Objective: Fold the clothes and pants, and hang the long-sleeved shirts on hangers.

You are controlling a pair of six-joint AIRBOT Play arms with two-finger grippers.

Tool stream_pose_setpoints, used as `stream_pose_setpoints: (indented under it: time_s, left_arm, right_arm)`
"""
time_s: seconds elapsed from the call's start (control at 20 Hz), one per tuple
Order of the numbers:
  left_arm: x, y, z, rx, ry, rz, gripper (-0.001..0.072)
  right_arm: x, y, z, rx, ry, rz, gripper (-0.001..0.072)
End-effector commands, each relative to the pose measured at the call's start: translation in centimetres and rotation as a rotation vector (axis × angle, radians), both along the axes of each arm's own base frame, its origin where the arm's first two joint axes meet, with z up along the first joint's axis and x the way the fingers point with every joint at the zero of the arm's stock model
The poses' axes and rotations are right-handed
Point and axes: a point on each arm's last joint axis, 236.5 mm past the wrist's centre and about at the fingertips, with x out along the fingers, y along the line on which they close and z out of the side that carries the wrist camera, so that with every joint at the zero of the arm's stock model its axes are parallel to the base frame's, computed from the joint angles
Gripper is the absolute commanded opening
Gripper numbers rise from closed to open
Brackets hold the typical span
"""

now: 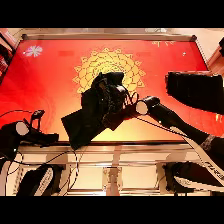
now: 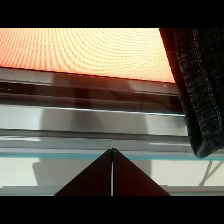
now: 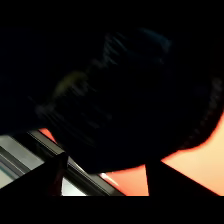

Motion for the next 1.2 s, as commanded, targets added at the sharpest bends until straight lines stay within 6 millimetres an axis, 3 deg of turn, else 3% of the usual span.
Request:
stream_pose_setpoints:
  time_s: [0.0, 0.3, 0.4, 0.75, 0.95, 1.1, 1.15]
  left_arm:
    - [0.1, 0.0, 0.0, 0.000, -0.005, 0.001, 0.0029]
    - [0.2, -0.2, 0.0, -0.009, -0.007, 0.003, 0.0029]
    - [0.2, -0.2, 0.0, -0.009, -0.007, 0.003, 0.0029]
    - [0.1, -0.2, 0.0, -0.010, -0.007, 0.003, 0.0029]
    - [0.2, -0.2, 0.0, -0.009, -0.007, 0.003, 0.0029]
    - [0.2, -0.2, 0.0, -0.010, -0.007, 0.003, 0.0029]
    - [0.2, -0.2, 0.0, -0.010, -0.007, 0.003, 0.0029]
  right_arm:
    - [1.2, 3.0, 1.0, 0.120, -0.044, -0.010, 0.0523]
    - [-1.9, 5.8, -0.7, 0.074, -0.061, 0.109, 0.0523]
    - [-2.1, 5.6, -1.5, 0.028, -0.063, 0.097, 0.0523]
    - [-0.4, 5.6, -3.1, -0.037, -0.051, 0.052, 0.0484]
    - [1.0, 4.2, -4.7, -0.173, -0.061, 0.080, 0.0480]
    - [1.0, 4.1, -6.0, -0.202, -0.041, 0.087, 0.0476]
    - [0.9, 3.8, -6.6, -0.218, -0.032, 0.091, 0.0444]
